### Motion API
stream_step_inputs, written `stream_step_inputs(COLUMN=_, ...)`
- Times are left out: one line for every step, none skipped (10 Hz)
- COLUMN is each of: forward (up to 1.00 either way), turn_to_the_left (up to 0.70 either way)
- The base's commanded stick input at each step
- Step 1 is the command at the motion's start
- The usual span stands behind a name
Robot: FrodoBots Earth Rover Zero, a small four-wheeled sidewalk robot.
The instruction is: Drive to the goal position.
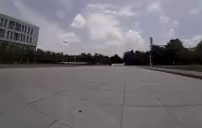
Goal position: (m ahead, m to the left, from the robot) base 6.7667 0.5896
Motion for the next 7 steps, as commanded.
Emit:
stream_step_inputs(forward=0.50, turn_to_the_left=-0.02)
stream_step_inputs(forward=0.50, turn_to_the_left=-0.02)
stream_step_inputs(forward=0.50, turn_to_the_left=-0.02)
stream_step_inputs(forward=0.50, turn_to_the_left=-0.02)
stream_step_inputs(forward=0.50, turn_to_the_left=-0.02)
stream_step_inputs(forward=0.50, turn_to_the_left=-0.02)
stream_step_inputs(forward=0.50, turn_to_the_left=-0.02)
